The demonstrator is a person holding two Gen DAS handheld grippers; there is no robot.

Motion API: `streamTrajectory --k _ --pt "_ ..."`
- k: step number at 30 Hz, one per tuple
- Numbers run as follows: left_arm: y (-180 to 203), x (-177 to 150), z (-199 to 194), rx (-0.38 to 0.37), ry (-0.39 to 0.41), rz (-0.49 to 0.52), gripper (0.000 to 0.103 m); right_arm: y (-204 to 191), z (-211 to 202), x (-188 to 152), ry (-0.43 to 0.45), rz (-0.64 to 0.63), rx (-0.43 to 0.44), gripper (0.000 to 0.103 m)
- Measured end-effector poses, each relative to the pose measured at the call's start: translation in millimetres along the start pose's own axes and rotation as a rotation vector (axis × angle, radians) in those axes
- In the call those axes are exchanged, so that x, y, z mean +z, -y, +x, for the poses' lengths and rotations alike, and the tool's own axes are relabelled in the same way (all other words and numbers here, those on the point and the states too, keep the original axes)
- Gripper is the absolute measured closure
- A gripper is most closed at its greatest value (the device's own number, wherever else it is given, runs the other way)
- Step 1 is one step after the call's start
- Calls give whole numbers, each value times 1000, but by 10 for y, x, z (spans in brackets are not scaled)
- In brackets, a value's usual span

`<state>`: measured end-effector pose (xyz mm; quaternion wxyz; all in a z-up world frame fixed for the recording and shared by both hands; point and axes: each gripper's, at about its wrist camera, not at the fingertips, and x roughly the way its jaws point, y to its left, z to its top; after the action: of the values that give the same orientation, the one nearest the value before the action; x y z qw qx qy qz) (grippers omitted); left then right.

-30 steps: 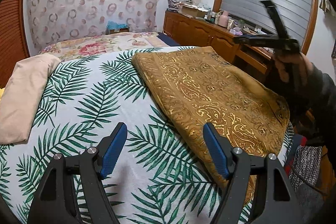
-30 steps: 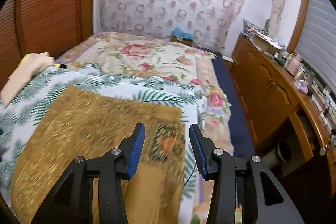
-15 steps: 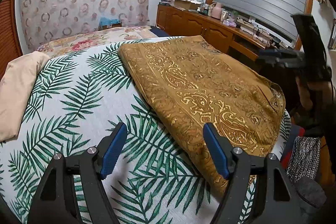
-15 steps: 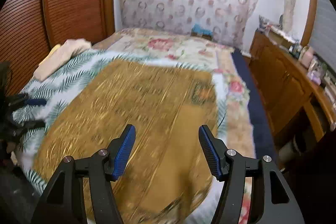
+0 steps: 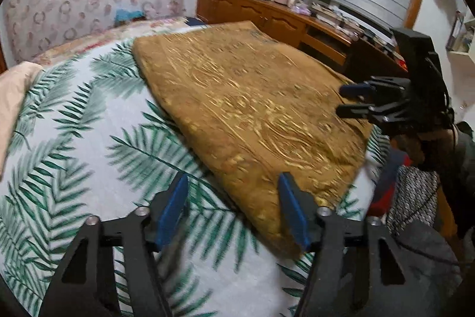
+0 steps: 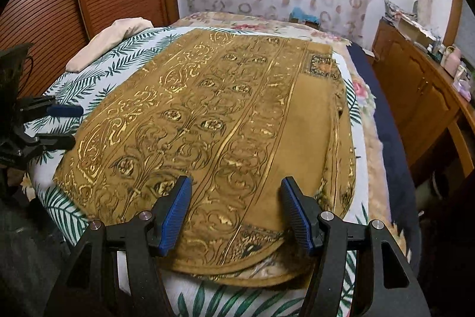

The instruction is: Fold small clothes

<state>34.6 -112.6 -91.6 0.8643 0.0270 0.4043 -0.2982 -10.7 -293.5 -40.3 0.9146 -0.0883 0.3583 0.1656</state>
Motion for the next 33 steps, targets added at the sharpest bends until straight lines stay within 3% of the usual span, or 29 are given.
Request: streamTrajectory --k 4,11,18,27,33 --pt "50 -58 59 -22 -34 -3 57 7 -34 -28 2 -3 16 39" --pt "97 -80 50 -43 -51 -6 59 -131 21 -113 5 -22 43 37" --pt "129 -68 33 -100 -72 7 93 -229 27 -137 2 -43 61 36" --pt "179 463 -339 -138 118 6 97 -342 -117 -132 25 -70 116 36" --pt "133 767 -242 -113 167 11 98 -356 -233 -128 48 -82 107 36"
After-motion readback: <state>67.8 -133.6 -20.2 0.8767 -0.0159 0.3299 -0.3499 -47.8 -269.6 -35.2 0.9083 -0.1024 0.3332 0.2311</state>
